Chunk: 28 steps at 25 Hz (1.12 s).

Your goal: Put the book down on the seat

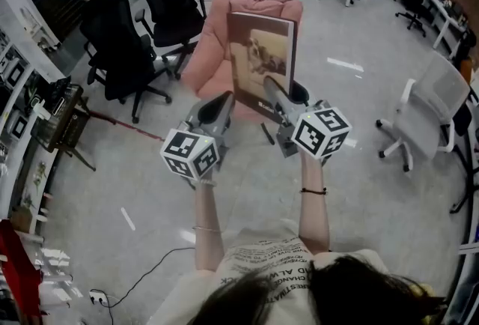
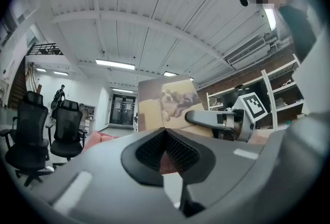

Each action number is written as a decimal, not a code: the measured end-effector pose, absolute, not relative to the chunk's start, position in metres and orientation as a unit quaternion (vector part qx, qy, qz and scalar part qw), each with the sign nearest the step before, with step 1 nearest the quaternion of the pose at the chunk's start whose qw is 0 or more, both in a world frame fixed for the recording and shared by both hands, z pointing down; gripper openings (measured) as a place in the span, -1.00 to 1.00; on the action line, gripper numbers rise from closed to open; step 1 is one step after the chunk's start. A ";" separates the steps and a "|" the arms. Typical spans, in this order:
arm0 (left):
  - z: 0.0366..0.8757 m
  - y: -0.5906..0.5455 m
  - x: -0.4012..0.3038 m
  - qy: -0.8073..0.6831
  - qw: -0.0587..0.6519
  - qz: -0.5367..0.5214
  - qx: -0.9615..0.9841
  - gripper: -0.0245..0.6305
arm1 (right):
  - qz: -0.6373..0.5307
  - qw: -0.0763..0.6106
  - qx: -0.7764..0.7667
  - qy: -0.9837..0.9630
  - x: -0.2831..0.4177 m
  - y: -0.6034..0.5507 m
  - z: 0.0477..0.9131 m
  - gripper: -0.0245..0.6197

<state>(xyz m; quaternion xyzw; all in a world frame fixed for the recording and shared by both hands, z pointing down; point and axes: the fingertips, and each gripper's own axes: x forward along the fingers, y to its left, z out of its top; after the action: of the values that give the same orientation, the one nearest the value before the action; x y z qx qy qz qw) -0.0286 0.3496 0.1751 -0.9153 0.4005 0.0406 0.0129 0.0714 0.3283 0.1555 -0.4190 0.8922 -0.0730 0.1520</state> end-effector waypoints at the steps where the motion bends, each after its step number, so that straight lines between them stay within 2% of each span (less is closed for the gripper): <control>1: 0.175 0.350 -0.028 0.401 0.012 0.041 -0.915 -0.93 | -0.075 0.154 -0.419 0.892 0.072 0.328 0.156 -0.48; 8: 0.181 0.350 -0.016 0.401 0.004 0.041 -0.915 -0.93 | -0.085 0.161 -0.414 0.892 0.086 0.326 0.162 -0.48; 17: 0.201 0.349 0.014 0.406 -0.017 0.032 -0.913 -0.93 | -0.099 0.134 -0.418 0.893 0.112 0.316 0.185 -0.48; 28: 0.219 0.332 0.005 0.427 -0.039 0.020 -0.903 -0.93 | -0.140 0.147 -0.412 0.888 0.120 0.295 0.204 -0.48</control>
<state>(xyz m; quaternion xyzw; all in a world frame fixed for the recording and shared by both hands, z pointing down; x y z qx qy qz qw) 0.0050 0.3319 0.2192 -0.9030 0.4274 0.0200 -0.0388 0.1199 0.2953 0.2040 -0.4117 0.8884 -0.1400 0.1472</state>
